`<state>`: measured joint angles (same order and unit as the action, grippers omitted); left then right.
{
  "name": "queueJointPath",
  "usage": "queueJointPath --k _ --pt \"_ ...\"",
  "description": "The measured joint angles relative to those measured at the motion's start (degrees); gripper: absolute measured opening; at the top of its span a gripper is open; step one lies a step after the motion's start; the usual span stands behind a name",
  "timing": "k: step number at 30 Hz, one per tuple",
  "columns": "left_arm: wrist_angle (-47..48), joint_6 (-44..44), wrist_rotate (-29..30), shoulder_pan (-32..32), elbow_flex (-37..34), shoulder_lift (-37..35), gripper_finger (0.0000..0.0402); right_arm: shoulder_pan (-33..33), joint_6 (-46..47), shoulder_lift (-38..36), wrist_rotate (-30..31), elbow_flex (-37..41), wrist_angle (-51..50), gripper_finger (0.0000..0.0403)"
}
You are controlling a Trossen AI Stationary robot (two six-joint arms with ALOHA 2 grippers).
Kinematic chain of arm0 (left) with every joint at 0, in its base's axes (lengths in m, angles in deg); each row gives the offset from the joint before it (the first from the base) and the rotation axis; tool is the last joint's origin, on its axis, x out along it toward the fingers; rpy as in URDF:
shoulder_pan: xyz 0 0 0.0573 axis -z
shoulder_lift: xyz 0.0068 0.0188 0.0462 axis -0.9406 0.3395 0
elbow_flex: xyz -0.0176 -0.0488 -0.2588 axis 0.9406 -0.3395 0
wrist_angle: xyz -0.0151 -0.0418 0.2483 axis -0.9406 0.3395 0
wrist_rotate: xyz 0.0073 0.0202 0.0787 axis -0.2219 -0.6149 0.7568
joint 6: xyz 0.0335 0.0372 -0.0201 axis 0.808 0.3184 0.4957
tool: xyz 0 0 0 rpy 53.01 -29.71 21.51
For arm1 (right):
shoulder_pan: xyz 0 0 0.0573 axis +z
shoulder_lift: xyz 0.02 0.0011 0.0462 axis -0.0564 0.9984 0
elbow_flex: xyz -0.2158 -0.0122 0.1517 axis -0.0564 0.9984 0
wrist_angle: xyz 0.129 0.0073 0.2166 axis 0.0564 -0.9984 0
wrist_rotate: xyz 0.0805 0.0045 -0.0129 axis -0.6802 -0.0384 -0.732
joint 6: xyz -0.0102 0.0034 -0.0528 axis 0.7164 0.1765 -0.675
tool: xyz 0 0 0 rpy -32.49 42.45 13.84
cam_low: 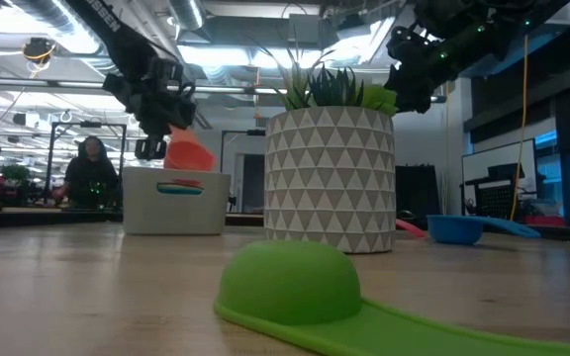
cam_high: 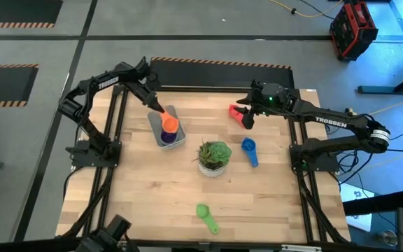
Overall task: Nest measuring cups in basket
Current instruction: Stack the orange measuring cup on top of the violet measuring cup in the gray bin
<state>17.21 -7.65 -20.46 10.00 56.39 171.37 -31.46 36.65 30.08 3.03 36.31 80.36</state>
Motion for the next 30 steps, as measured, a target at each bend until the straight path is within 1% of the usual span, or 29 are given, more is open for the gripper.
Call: queueJointPath --k 4,7,11,18,25,30 --pt "0.64 2.49 0.3 3.72 -1.34 0.0 0.0002 0.01 0.01 0.0 0.0 0.0 -0.01 0.0162" --pt "0.65 2.67 0.68 6.26 -2.82 -0.02 0.0002 0.01 0.01 0.0 0.0 0.0 0.0 0.0162" --pt "0.66 2.67 3.28 8.28 -3.7 -0.02 0.0002 0.02 0.01 0.0 0.0 0.0 0.0 0.0162" --pt "0.57 2.65 5.02 8.63 -3.7 -0.04 0.0008 0.01 0.01 0.0 0.0 0.0 0.0 0.0162" --pt "0.2 2.63 11.51 9.09 -3.7 -0.07 0.0032 0.02 0.01 0.0 0.0 0.0 0.0 0.0162" --pt "-0.94 2.6 13.1 9.45 -3.7 -0.07 0.006 0.01 0.01 0.0 0.01 0.0 0.02 0.0162"
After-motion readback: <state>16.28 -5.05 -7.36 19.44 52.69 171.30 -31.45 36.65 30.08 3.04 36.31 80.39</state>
